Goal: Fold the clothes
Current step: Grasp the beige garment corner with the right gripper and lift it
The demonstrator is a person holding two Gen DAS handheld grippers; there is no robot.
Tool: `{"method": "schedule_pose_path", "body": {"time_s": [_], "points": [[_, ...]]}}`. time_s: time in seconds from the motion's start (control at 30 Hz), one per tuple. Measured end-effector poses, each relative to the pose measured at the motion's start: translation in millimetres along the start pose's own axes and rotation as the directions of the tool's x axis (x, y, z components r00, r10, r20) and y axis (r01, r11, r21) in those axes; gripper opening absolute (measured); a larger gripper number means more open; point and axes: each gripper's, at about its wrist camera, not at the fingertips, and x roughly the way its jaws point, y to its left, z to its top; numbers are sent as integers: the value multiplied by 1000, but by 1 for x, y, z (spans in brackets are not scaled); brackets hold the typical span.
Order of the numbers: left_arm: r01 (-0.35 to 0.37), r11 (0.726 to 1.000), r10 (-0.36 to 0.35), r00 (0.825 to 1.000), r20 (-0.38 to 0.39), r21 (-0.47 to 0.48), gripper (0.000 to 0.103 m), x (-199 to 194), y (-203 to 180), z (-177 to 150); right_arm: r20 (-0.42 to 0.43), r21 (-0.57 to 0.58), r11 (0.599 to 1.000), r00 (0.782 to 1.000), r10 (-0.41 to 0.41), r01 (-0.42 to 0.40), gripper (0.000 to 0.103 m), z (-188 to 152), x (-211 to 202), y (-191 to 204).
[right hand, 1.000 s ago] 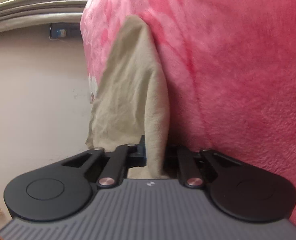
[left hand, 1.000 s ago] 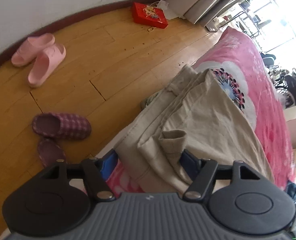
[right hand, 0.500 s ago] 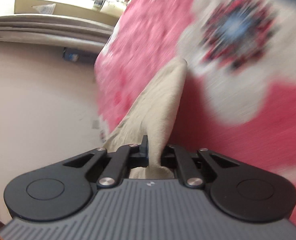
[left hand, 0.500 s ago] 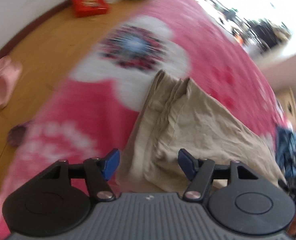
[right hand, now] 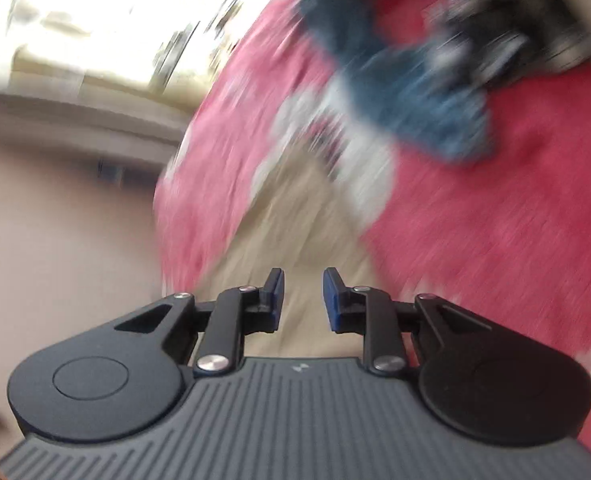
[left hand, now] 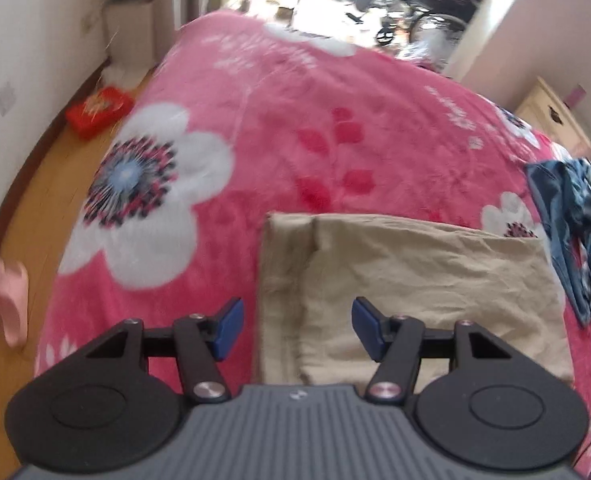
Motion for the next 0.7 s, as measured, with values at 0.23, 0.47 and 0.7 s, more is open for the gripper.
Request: {"method": "schedule_pose_path", "body": {"time_s": [0.23,0.47,0.7], "points": [[-19,940,11,1000,26,340,61,14,-86,-29,-95,102,994,995,39,-29,21,-61,19,-3],[83,693,-129,992,11,716,61,25,-187,-95,-156,249,968,988,8,32,21,-93,32,-17],[53,414,-191,981,30,909,61,50,-249,-138,-105,483,875,990,95,-33,21,-108,62,-35]]}}
